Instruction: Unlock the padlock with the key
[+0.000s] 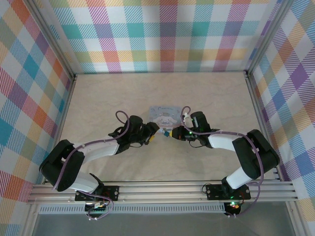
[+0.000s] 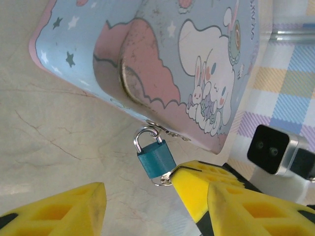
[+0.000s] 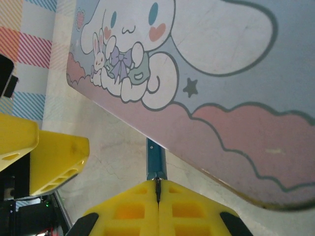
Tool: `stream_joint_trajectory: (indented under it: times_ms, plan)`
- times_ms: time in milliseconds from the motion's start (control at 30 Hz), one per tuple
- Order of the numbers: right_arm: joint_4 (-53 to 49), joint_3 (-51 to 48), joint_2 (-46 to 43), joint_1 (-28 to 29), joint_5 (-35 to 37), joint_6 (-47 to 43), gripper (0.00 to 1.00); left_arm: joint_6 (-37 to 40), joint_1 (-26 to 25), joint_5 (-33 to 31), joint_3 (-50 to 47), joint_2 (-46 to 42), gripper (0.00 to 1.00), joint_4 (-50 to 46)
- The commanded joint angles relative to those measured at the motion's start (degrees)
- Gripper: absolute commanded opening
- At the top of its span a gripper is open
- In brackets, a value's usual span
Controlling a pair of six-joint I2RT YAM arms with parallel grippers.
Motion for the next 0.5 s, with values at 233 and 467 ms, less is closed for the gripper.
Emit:
stream_joint_trajectory:
  times_ms: [233,467]
  plan:
    - [-2.7,1.1,-1.7,1.2,-0.4,4.4,0.0,-12.2,-4.8,-6.8,-2.9,1.8,0.54,9.2]
    - [-2.7,0.9,-2.0,1.4,0.2,5.4,0.0,-15.2,-6.9,-7.8,-2.4,7.1,0.49,15.9]
